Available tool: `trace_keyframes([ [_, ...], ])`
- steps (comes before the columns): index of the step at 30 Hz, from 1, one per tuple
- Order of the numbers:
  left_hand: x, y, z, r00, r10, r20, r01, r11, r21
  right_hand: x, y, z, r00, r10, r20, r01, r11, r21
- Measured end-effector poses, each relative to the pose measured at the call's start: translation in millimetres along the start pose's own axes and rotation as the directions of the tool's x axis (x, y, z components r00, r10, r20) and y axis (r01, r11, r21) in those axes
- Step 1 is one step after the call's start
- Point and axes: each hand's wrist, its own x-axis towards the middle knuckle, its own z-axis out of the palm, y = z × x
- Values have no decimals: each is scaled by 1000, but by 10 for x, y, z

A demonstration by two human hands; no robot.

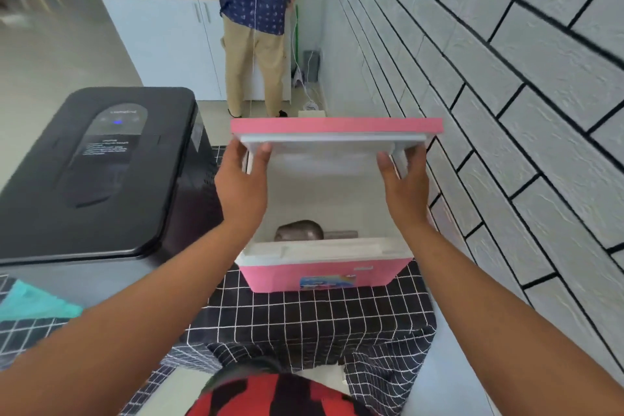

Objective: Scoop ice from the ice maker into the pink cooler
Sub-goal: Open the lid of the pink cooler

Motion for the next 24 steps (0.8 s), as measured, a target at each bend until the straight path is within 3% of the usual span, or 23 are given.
trace_keyframes([
  [4, 206, -101, 214, 997, 23, 78, -24, 1000, 15, 256, 73, 111, 994, 49, 103, -45, 998, -39],
  [7, 316, -242, 365, 987, -32, 156, 11, 990, 138, 359, 181, 141, 974, 86, 207, -71, 994, -79],
  [12, 527, -457, 508, 985, -16, 173, -26, 971, 239, 563, 353, 187, 956, 111, 273, -55, 978, -203],
  [17, 785, -619, 562, 977, -23, 212, -21, 979, 204, 764, 458, 320, 953, 141, 267, -44, 939, -341],
  [24, 1220, -712, 581, 945, -70, 318, -37, 947, 320, 1000, 584, 551, 964, 155, 217, -9, 833, -553],
])
